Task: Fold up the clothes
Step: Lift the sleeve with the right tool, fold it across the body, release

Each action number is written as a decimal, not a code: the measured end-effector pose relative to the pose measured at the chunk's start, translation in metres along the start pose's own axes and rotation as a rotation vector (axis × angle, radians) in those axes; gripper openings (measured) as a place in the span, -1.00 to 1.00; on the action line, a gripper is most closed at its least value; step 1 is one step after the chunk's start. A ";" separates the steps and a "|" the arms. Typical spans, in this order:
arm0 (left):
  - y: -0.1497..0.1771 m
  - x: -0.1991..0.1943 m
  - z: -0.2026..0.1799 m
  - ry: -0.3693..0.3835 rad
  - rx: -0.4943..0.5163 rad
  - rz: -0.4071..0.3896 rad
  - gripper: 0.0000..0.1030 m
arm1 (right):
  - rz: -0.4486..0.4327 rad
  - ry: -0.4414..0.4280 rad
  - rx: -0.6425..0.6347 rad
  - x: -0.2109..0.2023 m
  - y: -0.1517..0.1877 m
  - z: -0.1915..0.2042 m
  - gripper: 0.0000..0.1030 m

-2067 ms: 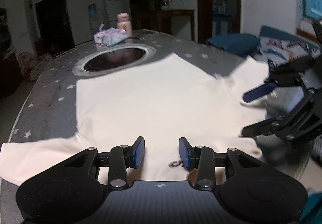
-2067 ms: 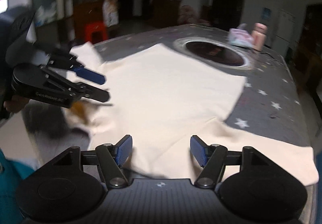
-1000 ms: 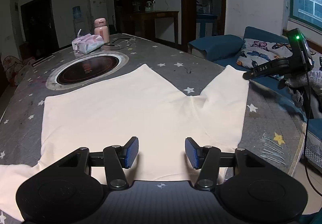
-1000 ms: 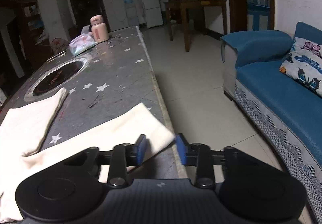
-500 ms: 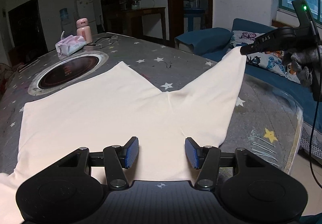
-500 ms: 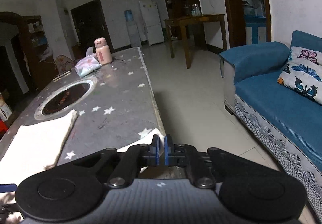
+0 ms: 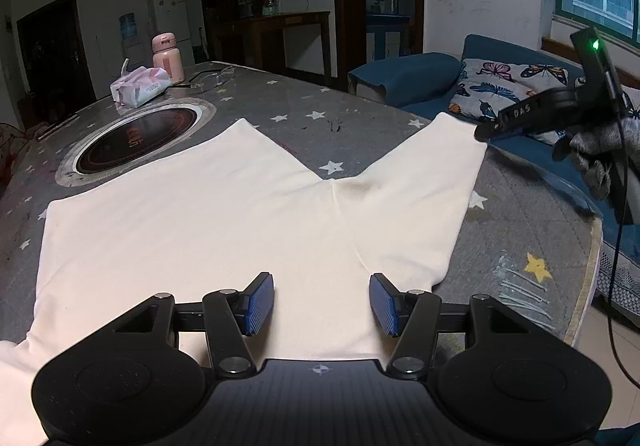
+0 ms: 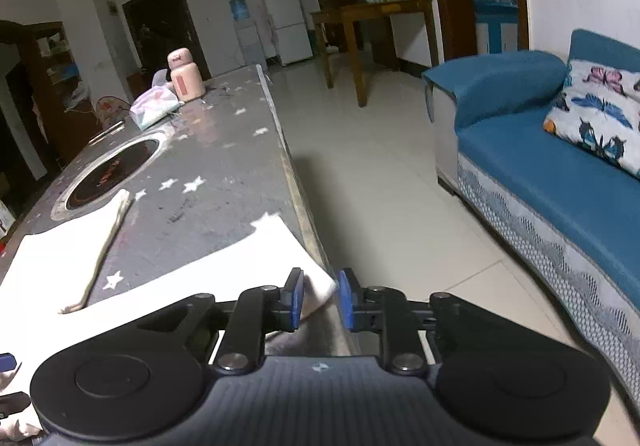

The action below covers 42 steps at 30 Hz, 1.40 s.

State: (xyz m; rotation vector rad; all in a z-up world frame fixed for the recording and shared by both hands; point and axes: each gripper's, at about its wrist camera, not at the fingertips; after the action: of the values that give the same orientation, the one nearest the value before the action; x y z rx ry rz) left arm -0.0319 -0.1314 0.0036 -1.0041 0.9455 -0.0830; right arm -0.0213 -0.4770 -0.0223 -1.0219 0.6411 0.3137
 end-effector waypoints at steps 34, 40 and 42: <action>0.047 -0.083 0.071 -0.193 -0.183 -0.109 0.40 | 0.079 -0.599 -0.449 -0.083 -0.012 0.267 -0.92; 0.063 -0.091 0.082 -0.225 -0.229 -0.099 0.42 | 0.222 -0.666 -0.529 -0.051 0.037 0.320 -0.92; 0.067 -0.092 0.085 -0.228 -0.245 -0.091 0.42 | 0.267 -0.680 -0.545 -0.043 0.051 0.329 -0.90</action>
State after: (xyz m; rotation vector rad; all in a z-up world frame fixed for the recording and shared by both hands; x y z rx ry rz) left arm -0.0518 0.0069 0.0277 -1.2543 0.7113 0.0721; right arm 0.0331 -0.1648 0.0887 -1.2482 0.0583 1.0602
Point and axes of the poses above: each gripper's, at about its wrist camera, not at the fingertips, and x roughly the way its jaws point, z to its left, y to its underside, and after that the axes turned 10 degrees about x, right-handed
